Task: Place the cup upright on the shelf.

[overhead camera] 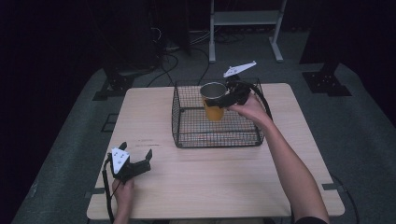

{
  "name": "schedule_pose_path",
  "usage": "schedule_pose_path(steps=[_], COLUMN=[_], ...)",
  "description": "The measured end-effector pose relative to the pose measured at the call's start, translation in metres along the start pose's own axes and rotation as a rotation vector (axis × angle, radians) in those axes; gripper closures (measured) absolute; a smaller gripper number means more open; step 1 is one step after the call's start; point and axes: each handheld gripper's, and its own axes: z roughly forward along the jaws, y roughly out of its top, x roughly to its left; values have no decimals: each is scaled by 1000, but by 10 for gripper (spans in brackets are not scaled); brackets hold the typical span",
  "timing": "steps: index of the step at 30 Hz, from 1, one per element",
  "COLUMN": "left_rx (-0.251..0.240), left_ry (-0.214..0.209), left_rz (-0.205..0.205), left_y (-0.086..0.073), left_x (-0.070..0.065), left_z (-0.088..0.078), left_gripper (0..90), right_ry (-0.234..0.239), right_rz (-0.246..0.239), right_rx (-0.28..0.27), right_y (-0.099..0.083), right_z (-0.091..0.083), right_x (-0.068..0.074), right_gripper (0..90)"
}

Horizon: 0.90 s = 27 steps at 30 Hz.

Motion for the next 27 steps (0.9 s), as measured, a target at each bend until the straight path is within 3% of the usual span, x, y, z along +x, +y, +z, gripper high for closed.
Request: schedule_pose_path(steps=[8, 27], left_rx=[-2, -3], left_ry=[-1, -4], left_rz=[-3, -5], left_y=[0, 0], left_x=[0, 1], left_z=[0, 0], left_gripper=[0, 0], right_ry=[20, 0], right_rz=[21, 32], right_rx=[24, 59], right_y=[-1, -19], right_z=[18, 43], right_x=[-12, -28], right_gripper=[117, 117])
